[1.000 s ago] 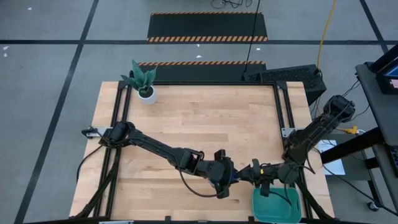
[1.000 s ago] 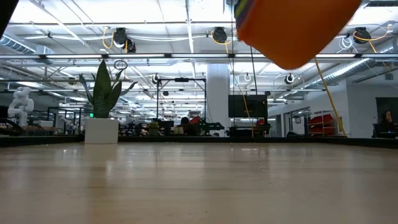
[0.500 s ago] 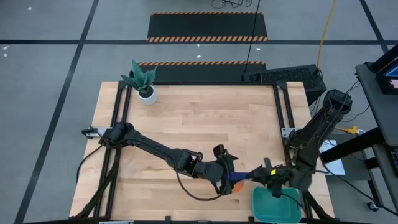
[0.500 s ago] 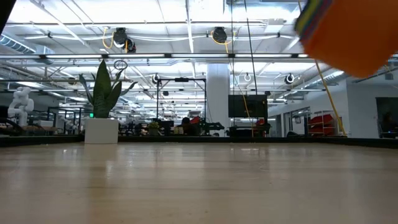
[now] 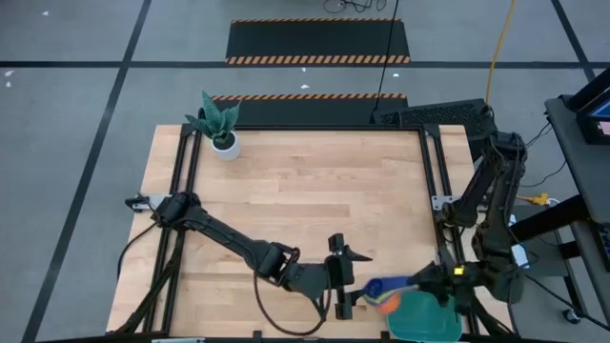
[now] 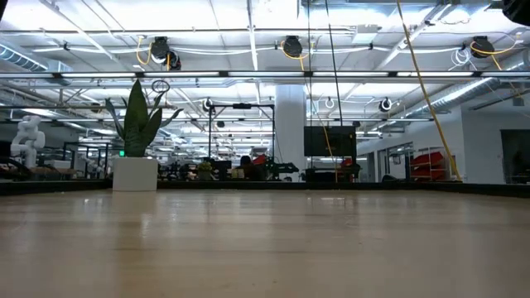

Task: Nest measuring cups in basket
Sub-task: Put the stacked measuring cups into the blue bin

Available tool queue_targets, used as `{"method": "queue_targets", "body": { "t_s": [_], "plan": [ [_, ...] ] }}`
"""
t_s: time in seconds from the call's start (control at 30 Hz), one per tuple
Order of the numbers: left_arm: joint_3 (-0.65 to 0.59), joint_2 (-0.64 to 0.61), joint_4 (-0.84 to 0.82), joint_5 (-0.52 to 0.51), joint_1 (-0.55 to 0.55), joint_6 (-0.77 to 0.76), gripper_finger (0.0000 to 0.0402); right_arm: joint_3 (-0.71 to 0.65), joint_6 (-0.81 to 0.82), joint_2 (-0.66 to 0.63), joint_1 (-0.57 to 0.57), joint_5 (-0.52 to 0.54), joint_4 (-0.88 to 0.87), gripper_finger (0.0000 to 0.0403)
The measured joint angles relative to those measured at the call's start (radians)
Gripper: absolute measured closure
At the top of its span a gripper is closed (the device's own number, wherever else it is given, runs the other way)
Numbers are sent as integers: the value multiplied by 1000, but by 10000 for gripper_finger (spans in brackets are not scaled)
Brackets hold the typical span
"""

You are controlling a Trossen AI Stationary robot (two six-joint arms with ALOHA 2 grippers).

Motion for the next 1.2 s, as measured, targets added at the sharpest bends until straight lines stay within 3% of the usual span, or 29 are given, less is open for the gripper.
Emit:
{"method": "queue_targets", "body": {
  "t_s": [0.23, 0.6, 0.77, 1.2],
  "plan": [
    [0, 0, 0, -28, -8, 0, 133, 2, 152, 2, 120, 1, -37, 329],
    [0, 0, -11, -29, -2, -18, 135, 11, 225, 2, 256, 46, -97, 329],
    [0, 0, -11, -33, -2, -31, 135, 11, 319, 29, 275, 44, -176, 329],
    [-1, 0, -63, -47, -2, -41, 135, 11, 368, 91, 246, 44, -273, 328]
  ]
}}
